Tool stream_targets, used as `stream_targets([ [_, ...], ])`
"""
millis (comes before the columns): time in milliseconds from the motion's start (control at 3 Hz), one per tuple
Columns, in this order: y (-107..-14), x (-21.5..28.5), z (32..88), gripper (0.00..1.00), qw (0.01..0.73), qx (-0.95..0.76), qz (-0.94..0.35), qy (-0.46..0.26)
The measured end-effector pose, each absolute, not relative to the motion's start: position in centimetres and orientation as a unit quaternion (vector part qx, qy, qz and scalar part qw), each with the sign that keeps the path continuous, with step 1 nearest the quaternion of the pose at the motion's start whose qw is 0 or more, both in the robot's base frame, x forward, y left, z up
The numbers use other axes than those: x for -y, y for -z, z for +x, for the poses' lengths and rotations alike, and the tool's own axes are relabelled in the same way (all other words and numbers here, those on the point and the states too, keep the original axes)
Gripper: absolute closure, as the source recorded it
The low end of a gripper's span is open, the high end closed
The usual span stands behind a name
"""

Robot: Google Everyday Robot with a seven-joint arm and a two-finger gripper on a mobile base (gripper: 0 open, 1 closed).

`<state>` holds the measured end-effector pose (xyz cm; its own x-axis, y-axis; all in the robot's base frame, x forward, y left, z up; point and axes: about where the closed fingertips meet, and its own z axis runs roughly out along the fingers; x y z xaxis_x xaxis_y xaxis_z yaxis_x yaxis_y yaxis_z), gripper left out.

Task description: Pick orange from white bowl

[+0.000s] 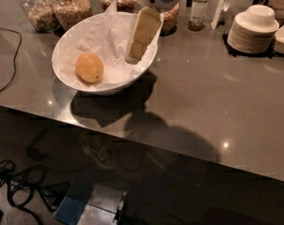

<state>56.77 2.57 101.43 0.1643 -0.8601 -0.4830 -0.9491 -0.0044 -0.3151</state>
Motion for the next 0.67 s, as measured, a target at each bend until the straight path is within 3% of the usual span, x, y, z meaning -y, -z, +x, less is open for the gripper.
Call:
stream_targets([
  [667,-99.8,-6.7,60.6,0.00,0.295,-0.624,-0.718,-0.091],
])
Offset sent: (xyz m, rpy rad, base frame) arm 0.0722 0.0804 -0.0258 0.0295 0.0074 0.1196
